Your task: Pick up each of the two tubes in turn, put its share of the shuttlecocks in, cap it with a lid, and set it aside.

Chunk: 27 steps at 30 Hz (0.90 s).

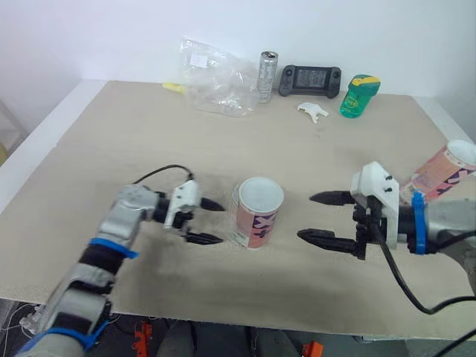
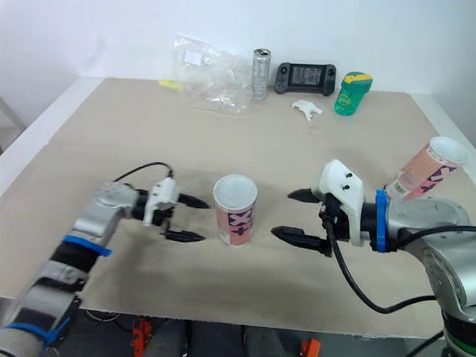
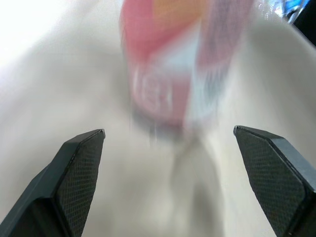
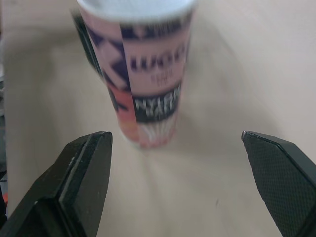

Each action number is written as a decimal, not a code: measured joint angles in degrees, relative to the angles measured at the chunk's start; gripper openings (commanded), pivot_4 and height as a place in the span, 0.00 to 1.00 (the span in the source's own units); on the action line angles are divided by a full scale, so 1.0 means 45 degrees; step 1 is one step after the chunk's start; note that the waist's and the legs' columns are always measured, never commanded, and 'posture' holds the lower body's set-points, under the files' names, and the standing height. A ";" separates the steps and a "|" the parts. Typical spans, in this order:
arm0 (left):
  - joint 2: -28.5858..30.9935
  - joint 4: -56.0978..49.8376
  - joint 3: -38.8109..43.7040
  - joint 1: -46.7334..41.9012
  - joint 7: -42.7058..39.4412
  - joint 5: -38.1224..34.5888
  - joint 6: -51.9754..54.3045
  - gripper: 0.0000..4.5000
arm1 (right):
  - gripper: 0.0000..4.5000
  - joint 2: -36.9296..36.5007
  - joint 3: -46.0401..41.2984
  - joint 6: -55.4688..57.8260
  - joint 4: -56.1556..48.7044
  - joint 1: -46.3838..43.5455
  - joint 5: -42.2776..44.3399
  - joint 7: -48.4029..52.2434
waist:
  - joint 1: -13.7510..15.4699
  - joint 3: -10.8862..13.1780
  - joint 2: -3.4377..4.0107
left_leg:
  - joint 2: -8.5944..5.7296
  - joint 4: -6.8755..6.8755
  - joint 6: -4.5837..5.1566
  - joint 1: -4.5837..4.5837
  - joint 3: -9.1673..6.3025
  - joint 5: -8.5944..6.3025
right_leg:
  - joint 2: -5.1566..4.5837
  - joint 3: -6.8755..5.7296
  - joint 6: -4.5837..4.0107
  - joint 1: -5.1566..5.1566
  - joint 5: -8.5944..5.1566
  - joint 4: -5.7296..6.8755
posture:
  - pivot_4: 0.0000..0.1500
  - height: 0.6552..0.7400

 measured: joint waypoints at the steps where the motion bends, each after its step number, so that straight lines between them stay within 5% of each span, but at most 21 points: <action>1: 0.0169 -0.0292 0.0213 0.0162 -0.0009 -0.0166 0.0247 0.97 | 1.00 0.0019 0.0069 -0.0166 -0.0005 0.0167 -0.0045 -0.0102 | 0.0015 0.0004 0.0003 | -0.0003 0.0003 -0.0005 -0.0001 0.0003 0.0003 | -0.0008 -0.0001 0.0009 0.0001 0.0005 0.0000 | 1.00 1.00; 13: 0.1708 -0.6820 0.3472 0.2533 0.1147 -0.5592 0.5426 0.97 | 1.00 0.2843 0.3550 -0.3038 0.1162 0.0695 -0.1385 -0.1844 | 0.0039 0.0062 -0.0072 | 0.0004 0.0026 -0.0027 -0.0001 0.0008 0.0017 | -0.0014 -0.0004 0.0024 0.0009 0.0030 -0.0001 | 1.00 1.00; 27: 0.2631 -0.8289 0.3809 0.3201 0.2083 -0.6556 0.6530 0.97 | 1.00 0.4691 0.5414 -0.4373 0.2920 -0.0717 -0.2208 -0.2022 | 0.0063 0.0071 -0.0074 | 0.0007 0.0023 -0.0027 -0.0003 0.0005 0.0017 | -0.0009 -0.0010 0.0011 0.0006 0.0031 -0.0001 | 1.00 1.00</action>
